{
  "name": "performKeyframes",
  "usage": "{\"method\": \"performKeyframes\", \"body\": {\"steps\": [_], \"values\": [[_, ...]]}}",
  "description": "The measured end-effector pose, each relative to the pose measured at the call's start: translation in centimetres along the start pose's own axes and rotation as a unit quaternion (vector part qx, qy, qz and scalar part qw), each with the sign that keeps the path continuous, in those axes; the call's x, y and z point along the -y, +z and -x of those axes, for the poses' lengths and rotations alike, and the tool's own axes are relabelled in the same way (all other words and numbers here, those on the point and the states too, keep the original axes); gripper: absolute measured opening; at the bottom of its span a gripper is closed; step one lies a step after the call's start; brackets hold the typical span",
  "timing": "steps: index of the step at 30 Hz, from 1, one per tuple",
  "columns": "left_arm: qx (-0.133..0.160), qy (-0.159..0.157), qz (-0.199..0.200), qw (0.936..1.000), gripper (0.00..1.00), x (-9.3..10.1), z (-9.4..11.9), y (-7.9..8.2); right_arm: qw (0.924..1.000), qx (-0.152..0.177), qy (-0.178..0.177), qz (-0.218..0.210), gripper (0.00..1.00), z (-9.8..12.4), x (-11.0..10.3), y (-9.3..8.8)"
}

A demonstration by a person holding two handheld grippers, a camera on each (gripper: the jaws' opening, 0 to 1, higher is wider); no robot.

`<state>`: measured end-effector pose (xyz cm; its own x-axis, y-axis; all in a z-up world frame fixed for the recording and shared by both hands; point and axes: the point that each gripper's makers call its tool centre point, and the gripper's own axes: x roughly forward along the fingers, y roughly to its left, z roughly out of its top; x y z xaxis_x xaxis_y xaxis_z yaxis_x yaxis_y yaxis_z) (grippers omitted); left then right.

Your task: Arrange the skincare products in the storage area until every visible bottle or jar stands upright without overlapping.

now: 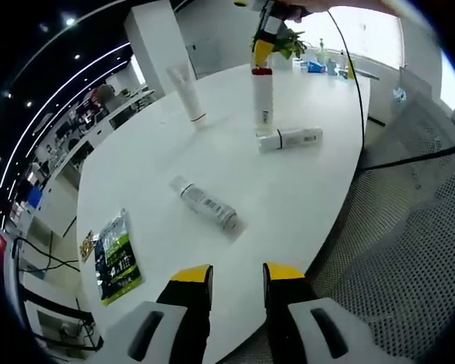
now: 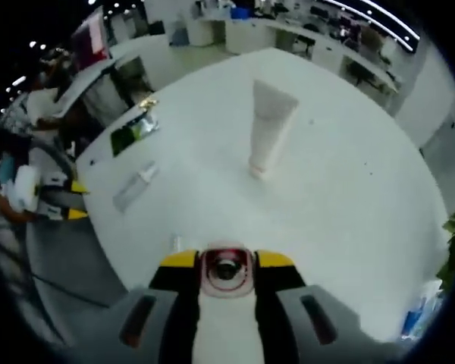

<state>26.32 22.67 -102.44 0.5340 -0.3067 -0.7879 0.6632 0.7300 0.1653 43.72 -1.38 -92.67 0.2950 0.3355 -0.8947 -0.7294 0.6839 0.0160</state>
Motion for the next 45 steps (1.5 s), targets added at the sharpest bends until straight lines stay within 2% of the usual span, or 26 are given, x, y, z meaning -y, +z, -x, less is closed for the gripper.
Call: {"method": "performKeyframes", "body": {"steps": [8, 12, 13, 16, 20, 23, 27, 30, 33, 40, 45], "values": [[0.001, -0.006, 0.005, 1.0, 0.27, 0.1, 0.0, -0.1, 0.9997, -0.022, 0.009, 0.0, 0.25, -0.8, -0.1, 1.0], [0.0, -0.019, -0.045, 0.9988, 0.27, 1.2, -0.2, 0.1, 0.9996, -0.027, 0.01, 0.001, 0.25, -0.9, -0.5, 1.2], [0.0, -0.023, -0.039, 0.999, 0.28, 1.8, -0.1, -0.1, 0.9996, -0.027, 0.01, 0.002, 0.25, -1.0, -0.6, 1.3], [-0.012, -0.034, -0.061, 0.9975, 0.27, 2.5, -0.2, -0.8, 0.9995, -0.029, 0.009, 0.006, 0.25, -0.9, -0.6, 1.3], [-0.001, -0.036, -0.053, 0.9979, 0.28, 2.5, 0.0, -0.3, 0.9996, -0.027, 0.006, 0.006, 0.25, -0.9, -0.6, 1.3], [-0.015, -0.046, -0.067, 0.9966, 0.28, 3.6, 0.2, -1.3, 0.9996, -0.026, 0.003, 0.004, 0.25, -1.0, -0.7, 1.3], [-0.004, -0.049, -0.071, 0.9962, 0.28, 3.9, 0.6, -0.9, 0.9996, -0.027, 0.0, 0.007, 0.25, -1.1, -0.9, 1.5], [-0.008, -0.053, -0.076, 0.9957, 0.28, 4.2, 0.8, -1.5, 0.9996, -0.026, 0.0, 0.013, 0.25, -1.2, -1.0, 1.6], [0.001, -0.052, -0.08, 0.9954, 0.28, 4.3, 1.0, -1.2, 0.9995, -0.03, -0.001, 0.01, 0.26, -1.2, -1.0, 1.6], [-0.003, -0.053, -0.069, 0.9962, 0.28, 4.1, 0.9, -1.3, 0.9995, -0.031, -0.003, -0.006, 0.26, -1.3, -0.9, 1.7], [-0.003, -0.051, -0.065, 0.9966, 0.28, 3.9, 0.9, -1.3, 0.9998, -0.017, -0.01, -0.002, 0.27, -1.4, -0.9, 2.1]]}}
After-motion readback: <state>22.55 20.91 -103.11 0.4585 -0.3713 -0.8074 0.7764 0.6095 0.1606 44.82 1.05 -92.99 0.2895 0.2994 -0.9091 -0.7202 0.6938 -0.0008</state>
